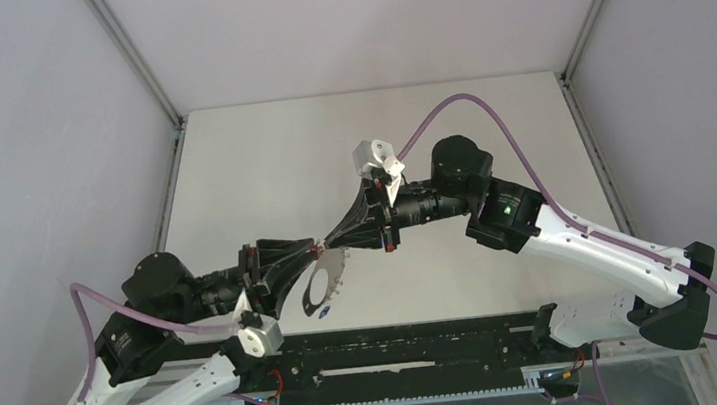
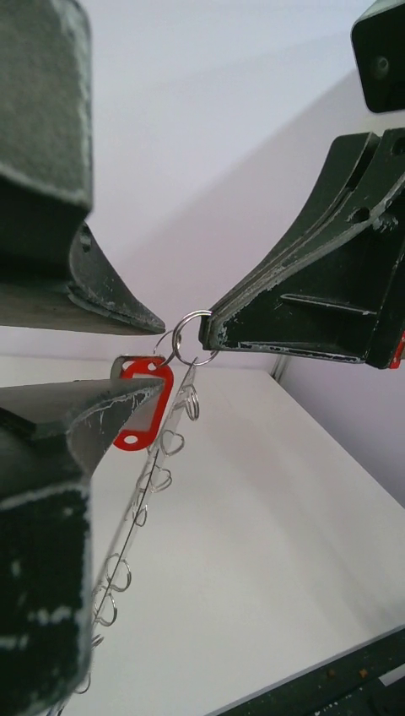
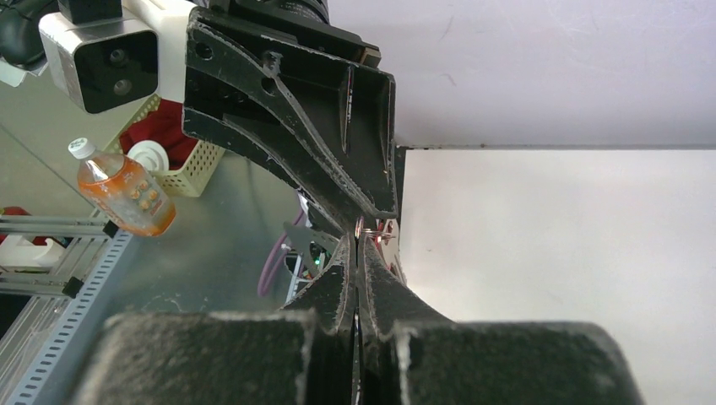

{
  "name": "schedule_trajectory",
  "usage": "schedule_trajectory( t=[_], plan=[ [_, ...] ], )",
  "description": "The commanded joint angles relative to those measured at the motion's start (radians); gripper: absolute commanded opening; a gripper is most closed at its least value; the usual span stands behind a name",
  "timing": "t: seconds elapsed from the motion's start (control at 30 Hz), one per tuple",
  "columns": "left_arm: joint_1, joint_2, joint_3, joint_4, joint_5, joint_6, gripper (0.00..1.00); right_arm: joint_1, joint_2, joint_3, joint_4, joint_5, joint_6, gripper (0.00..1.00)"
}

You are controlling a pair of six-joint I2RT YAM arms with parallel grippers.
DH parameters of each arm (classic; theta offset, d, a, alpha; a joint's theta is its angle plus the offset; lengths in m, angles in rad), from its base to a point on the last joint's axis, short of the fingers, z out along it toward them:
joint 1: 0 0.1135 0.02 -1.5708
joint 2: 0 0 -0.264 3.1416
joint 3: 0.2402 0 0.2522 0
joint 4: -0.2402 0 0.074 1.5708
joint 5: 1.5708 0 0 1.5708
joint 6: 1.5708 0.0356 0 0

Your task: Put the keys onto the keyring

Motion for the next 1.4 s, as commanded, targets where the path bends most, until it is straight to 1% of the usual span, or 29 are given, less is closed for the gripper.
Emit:
schedule_trajectory(
  t=[0.0,0.3,0.43,0.6,0.8,0.87,0.93,1.23,1.27,1.37],
  plan=[
    [-0.006,-0.014,-0.030,0.037,-0.021,-0.040,0.30,-0.005,-0.019,0.028,0.055,0.010,0.017,0.00],
    [-0.005,0.013,0.005,0.059,0.017,-0.182,0.31,-0.003,-0.003,0.028,0.083,-0.013,0.039,0.00],
    [-0.006,0.024,-0.007,0.079,-0.007,-0.203,0.30,0.001,0.001,0.028,0.113,-0.025,0.051,0.00],
    [-0.006,0.027,-0.026,0.108,-0.072,-0.203,0.20,0.003,0.004,0.029,0.111,-0.034,0.056,0.00],
    [-0.006,0.018,-0.036,0.117,-0.072,-0.179,0.05,0.003,-0.004,0.007,0.149,-0.016,0.072,0.00],
    [-0.005,0.008,-0.052,0.111,-0.060,-0.143,0.02,0.003,-0.010,-0.008,0.172,-0.005,0.083,0.00],
    [-0.007,-0.009,-0.069,0.097,-0.040,-0.074,0.00,0.003,-0.016,-0.029,0.208,0.003,0.101,0.00],
    [-0.026,-0.040,-0.123,0.060,-0.032,0.168,0.01,0.004,-0.036,-0.078,0.265,0.054,0.134,0.00],
    [-0.028,-0.045,-0.130,0.059,-0.030,0.196,0.03,0.004,-0.039,-0.083,0.269,0.062,0.136,0.00],
    [-0.035,-0.053,-0.140,0.059,-0.031,0.244,0.22,0.004,-0.047,-0.102,0.285,0.083,0.143,0.00]
  ],
)
